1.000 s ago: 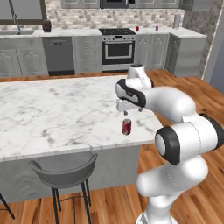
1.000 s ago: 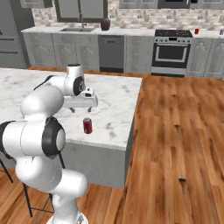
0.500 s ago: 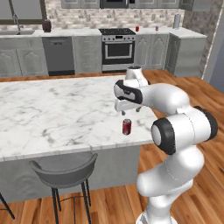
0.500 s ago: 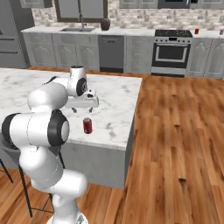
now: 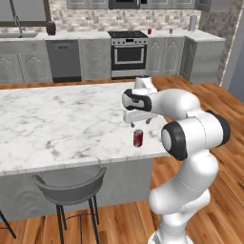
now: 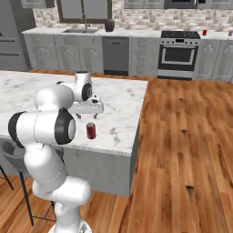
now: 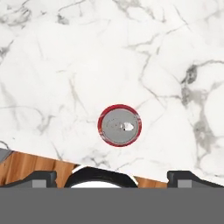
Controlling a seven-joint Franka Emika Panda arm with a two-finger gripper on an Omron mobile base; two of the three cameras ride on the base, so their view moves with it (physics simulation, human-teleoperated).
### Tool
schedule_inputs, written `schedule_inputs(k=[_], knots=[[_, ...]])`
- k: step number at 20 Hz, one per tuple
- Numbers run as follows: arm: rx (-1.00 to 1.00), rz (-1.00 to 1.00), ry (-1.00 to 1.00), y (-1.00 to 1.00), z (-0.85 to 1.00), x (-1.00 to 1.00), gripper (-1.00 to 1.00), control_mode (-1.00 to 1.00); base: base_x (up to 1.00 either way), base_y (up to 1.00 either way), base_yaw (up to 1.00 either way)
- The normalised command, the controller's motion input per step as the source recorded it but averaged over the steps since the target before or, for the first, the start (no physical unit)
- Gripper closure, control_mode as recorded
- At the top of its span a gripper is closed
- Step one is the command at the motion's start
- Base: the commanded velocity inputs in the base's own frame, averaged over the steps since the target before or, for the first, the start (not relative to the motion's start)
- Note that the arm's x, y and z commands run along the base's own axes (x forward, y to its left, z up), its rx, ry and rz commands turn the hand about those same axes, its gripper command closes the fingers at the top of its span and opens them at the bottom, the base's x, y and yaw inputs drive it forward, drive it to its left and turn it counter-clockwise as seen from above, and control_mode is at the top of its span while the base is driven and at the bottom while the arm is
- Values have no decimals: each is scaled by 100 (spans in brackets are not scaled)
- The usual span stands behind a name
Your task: Four empty soda cans are scattered around the kitchen. Gather all the cans and cluster them next to the stove for recycling.
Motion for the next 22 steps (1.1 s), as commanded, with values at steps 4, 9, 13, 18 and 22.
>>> schedule_inputs(k=[4,9,13,18,22], knots=[[0,0,1,0,-20,14,-100,-100,0,0,0],[0,0,2,0,-18,15,-100,-100,0,0,0],[0,0,1,0,-13,14,-100,-100,0,0,0],[0,0,1,0,-10,5,-100,-100,0,0,0],[0,0,0,0,-10,0,-100,-100,0,0,0]])
